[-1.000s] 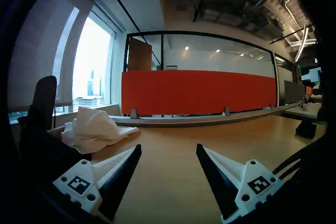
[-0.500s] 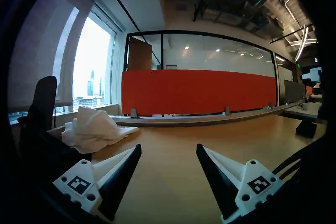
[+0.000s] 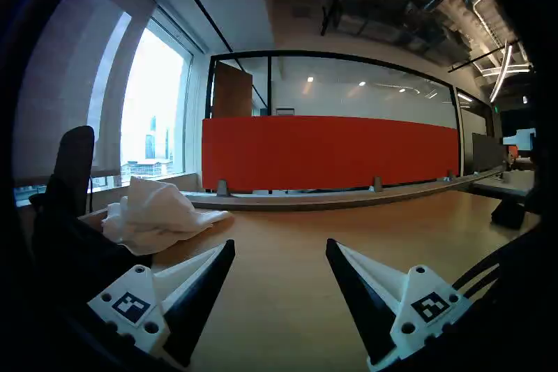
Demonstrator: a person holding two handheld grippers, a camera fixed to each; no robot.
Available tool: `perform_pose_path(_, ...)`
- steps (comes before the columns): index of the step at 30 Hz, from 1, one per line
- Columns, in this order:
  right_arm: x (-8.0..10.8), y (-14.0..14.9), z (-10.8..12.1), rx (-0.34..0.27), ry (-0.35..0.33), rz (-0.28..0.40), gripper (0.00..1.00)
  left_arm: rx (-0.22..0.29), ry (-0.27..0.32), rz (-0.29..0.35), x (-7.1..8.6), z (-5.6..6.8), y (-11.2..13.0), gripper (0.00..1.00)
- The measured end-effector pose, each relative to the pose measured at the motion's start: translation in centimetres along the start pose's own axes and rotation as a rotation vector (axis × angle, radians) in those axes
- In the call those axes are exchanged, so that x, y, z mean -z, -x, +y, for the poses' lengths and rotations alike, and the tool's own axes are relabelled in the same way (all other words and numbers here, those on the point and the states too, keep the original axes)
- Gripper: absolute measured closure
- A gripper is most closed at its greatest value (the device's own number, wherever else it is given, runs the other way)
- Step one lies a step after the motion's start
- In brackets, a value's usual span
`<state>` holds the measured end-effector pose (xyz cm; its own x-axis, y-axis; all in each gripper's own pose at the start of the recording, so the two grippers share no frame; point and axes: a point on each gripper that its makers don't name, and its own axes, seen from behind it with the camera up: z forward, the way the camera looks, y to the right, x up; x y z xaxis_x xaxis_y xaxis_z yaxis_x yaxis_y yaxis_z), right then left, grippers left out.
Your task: Fold towel
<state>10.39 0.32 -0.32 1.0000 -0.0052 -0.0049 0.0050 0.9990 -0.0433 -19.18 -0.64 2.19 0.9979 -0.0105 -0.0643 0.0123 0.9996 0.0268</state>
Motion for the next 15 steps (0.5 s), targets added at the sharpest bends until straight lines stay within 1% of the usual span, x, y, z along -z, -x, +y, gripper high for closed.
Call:
perform_pose_path(8,0.0,3.5,0.5,-0.029,-0.015,-0.006,0.00,0.000,0.000,0.000,0.0,0.0,0.0,0.03)
perform_pose_path(15,-0.3,6.6,0.9,-0.038,-0.027,-0.012,0.00,0.000,0.000,0.000,0.0,0.0,0.0,0.03)
